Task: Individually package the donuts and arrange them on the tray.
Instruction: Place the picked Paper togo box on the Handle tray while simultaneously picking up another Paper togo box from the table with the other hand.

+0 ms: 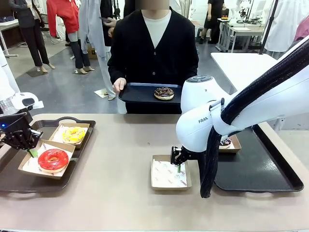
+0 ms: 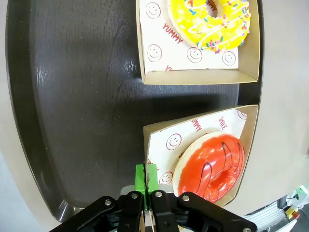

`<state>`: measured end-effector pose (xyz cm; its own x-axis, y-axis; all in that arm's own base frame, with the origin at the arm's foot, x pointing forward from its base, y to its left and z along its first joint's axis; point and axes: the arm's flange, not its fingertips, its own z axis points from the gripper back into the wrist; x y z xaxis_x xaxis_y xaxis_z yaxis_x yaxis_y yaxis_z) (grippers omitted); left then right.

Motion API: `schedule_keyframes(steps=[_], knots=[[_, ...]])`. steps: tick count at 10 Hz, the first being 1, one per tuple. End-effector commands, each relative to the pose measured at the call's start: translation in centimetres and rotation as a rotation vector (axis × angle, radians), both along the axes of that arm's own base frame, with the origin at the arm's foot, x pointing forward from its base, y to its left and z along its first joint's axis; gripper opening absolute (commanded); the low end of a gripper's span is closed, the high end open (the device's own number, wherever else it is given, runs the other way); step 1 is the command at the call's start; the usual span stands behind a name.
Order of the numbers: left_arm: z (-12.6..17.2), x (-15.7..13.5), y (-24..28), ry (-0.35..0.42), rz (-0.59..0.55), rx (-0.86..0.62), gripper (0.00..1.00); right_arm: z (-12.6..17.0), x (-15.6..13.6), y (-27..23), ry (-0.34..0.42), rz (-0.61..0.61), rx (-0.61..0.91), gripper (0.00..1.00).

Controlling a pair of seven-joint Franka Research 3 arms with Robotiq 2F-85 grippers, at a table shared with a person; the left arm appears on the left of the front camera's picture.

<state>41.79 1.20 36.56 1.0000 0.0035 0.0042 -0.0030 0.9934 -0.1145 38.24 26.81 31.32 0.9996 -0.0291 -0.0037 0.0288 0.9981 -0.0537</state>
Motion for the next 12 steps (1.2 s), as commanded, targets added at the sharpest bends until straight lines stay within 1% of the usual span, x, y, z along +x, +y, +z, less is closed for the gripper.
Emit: schedule_keyframes(steps=[1, 2, 3, 4, 5, 6, 7, 8, 9, 10, 11, 12], knots=[[-0.25, 0.87, -0.5, -0.002, 0.028, -0.004, 0.01, -0.29, 0.68, 0.54, 0.001, 0.021, 0.018, 1.0], [-0.53, 1.01, -0.61, 0.003, 0.025, -0.003, 0.01, -0.32, 0.76, 0.49, 0.005, 0.027, 0.022, 0.93], [-0.6, 1.03, -0.69, 0.006, 0.016, -0.006, 0.01, -0.3, 0.73, 0.46, 0.004, 0.033, 0.027, 0.42], [-0.61, 1.04, -0.69, 0.01, 0.008, -0.014, 0.49, -0.36, 0.68, 0.49, 0.008, 0.035, 0.031, 0.35], [-0.63, 1.02, -0.71, 0.01, 0.003, -0.018, 0.61, -0.37, 0.67, 0.47, 0.009, 0.033, 0.034, 0.0], [-0.6, 0.93, -0.73, 0.009, -0.004, -0.021, 1.0, -0.39, 0.63, 0.47, 0.009, 0.033, 0.036, 0.0], [-0.58, 0.87, -0.71, 0.006, -0.008, -0.019, 1.0, -0.37, 0.57, 0.49, 0.007, 0.035, 0.036, 0.0], [-0.54, 0.77, -0.71, -0.003, -0.013, -0.012, 1.0, -0.37, 0.55, 0.49, 0.006, 0.035, 0.038, 0.13], [-0.39, 0.56, -0.79, -0.016, -0.022, -0.002, 0.84, -0.35, 0.54, 0.47, 0.006, 0.035, 0.038, 0.03], [-0.29, 0.43, -0.8, -0.025, -0.03, 0.01, 0.93, -0.36, 0.52, 0.48, 0.006, 0.035, 0.04, 0.0], [-0.2, 0.3, -0.84, -0.029, -0.036, 0.018, 1.0, -0.36, 0.49, 0.43, 0.005, 0.035, 0.041, 0.0], [0.04, 0.1, -0.85, -0.033, -0.041, 0.019, 1.0, -0.36, 0.44, 0.4, 0.005, 0.036, 0.043, 0.0]])
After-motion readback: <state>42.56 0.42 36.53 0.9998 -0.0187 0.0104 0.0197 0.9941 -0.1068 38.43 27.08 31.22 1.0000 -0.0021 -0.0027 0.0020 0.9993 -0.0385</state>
